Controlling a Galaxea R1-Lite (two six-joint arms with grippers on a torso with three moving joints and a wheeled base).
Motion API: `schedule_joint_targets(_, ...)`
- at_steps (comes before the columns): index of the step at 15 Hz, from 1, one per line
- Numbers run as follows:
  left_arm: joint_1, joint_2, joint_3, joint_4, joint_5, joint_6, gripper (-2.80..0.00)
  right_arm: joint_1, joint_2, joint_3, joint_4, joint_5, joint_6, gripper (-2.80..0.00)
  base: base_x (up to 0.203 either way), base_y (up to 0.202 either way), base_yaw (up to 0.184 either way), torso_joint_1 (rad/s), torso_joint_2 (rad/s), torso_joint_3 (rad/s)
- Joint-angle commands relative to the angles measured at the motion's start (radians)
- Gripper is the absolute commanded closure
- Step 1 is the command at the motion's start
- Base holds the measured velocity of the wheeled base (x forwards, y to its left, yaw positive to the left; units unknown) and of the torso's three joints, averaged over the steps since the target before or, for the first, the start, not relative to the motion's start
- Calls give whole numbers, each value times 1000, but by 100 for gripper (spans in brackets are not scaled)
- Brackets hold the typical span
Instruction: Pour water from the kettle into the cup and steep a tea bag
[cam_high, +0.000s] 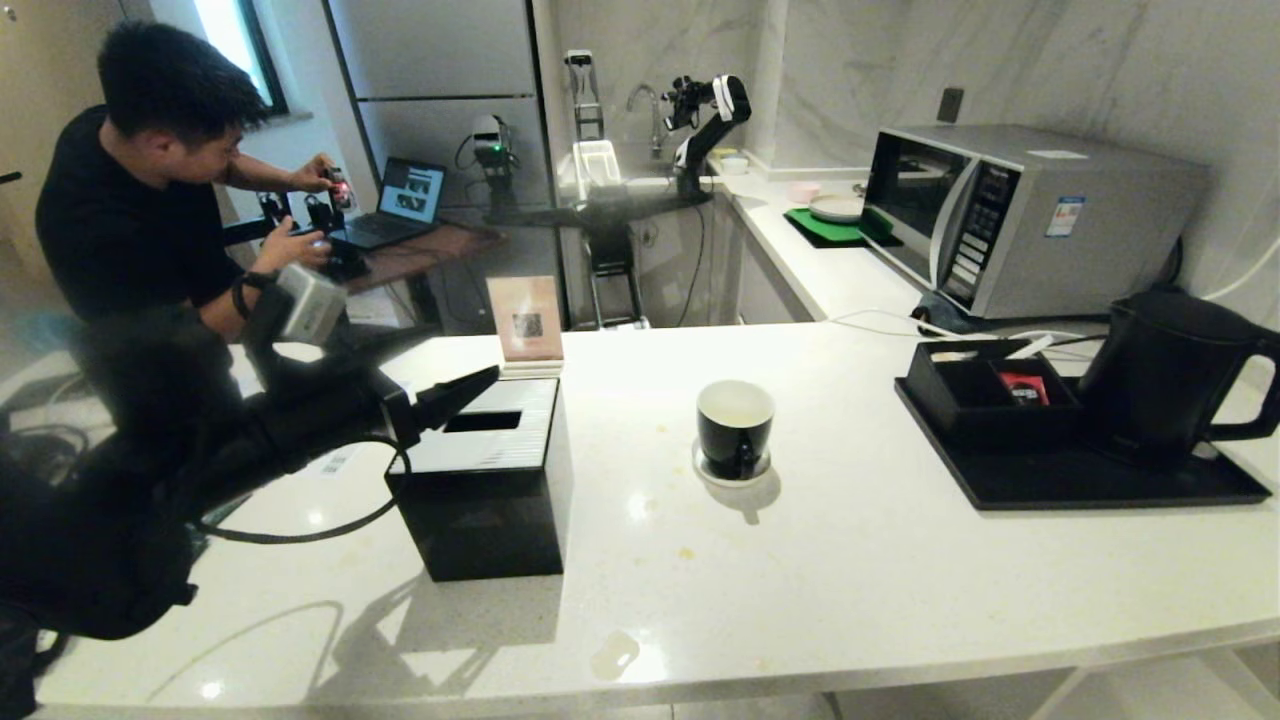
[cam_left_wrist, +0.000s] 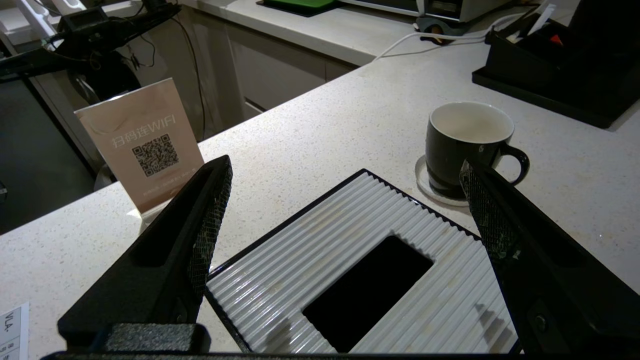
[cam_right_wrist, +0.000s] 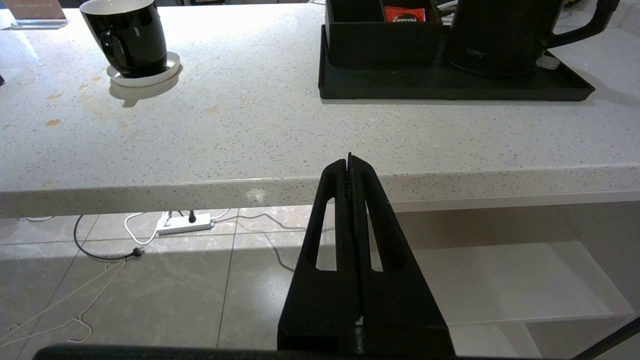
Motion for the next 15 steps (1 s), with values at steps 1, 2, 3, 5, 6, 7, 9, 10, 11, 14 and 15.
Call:
schedule_joint_targets(1,0,-3,2,-8,-3,2,-280,0,1,0,0,0,0,0,0,0,0,0,0,0)
schedule_joint_targets(2,0,-6,2,-8,-3,2,-280,0,1,0,0,0,0,0,0,0,0,0,0,0)
schedule_joint_targets(3,0,-6,3,-8,-2,2,-280,0,1,0,1,0,0,0,0,0,0,0,0,0)
schedule_joint_targets(5,2,-6,2,-8,-3,5,-280,0,1,0,0,0,0,0,0,0,0,0,0,0)
schedule_joint_targets(6,2,-6,2,-8,-3,5,-280,0,1,0,0,0,0,0,0,0,0,0,0,0)
schedule_joint_targets(7,2,-7,2,-8,-1,6,-280,0,1,0,1,0,0,0,0,0,0,0,0,0)
schedule_joint_targets(9,2,-9,2,-8,0,6,-280,0,1,0,1,0,0,0,0,0,0,0,0,0)
schedule_joint_targets(10,5,-9,0,-8,0,5,-280,0,1,0,0,0,0,0,0,0,0,0,0,0)
schedule_joint_targets(11,8,-10,2,-8,2,6,-280,0,1,0,1,0,0,0,0,0,0,0,0,0)
schedule_joint_targets(14,16,-15,0,-8,2,6,-280,0,1,0,1,0,0,0,0,0,0,0,0,0)
schedule_joint_targets(15,18,-15,2,-8,2,7,-280,0,1,0,0,0,0,0,0,0,0,0,0,0)
